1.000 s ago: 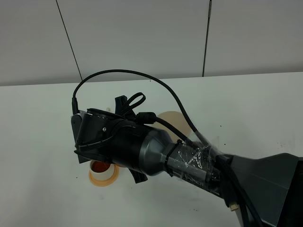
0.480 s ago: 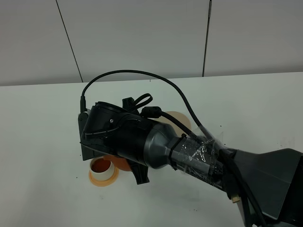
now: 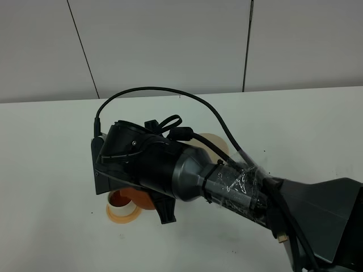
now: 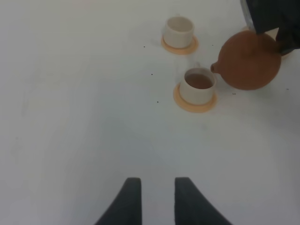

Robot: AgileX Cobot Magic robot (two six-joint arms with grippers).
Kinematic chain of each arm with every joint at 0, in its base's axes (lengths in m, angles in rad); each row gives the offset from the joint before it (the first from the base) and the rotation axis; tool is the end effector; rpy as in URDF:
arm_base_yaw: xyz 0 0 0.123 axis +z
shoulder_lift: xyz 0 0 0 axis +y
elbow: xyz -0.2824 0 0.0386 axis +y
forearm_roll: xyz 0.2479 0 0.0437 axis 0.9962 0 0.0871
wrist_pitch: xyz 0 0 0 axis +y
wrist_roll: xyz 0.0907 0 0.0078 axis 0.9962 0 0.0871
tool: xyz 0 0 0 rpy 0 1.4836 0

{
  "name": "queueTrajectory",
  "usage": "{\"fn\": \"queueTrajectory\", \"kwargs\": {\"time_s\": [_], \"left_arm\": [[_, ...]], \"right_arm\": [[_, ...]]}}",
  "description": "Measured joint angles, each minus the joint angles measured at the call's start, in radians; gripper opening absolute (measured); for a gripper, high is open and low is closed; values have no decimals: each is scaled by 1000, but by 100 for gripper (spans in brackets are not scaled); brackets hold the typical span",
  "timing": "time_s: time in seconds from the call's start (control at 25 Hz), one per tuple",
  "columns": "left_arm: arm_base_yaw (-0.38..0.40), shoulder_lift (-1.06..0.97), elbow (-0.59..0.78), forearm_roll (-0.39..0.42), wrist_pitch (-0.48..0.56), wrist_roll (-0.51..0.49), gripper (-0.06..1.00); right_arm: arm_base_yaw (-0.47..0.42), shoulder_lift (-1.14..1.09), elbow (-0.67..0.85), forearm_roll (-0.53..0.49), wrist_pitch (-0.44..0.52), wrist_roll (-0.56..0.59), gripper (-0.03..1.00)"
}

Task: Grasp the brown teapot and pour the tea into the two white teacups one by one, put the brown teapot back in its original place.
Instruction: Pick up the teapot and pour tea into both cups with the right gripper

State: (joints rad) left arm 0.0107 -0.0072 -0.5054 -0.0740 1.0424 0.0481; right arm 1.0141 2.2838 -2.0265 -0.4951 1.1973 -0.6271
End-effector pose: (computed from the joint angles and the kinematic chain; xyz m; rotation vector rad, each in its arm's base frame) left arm -0.0059 -0.0059 0.2803 0.0408 2.0112 -0.0506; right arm 0.2904 0.3903 0.2114 -2.1657 1.7589 -0.6139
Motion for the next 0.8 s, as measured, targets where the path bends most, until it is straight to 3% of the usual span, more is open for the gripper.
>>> {"fn": "queueTrajectory", "kwargs": {"time_s": [0.28,0.8], "left_arm": [[0,0,0,0,0,2,24],[0,0,0,0,0,0,24]], "right_arm": [[-6,0,-92,53,20,-27,9],[-122,0,-164,352,30,-67,9]]}}
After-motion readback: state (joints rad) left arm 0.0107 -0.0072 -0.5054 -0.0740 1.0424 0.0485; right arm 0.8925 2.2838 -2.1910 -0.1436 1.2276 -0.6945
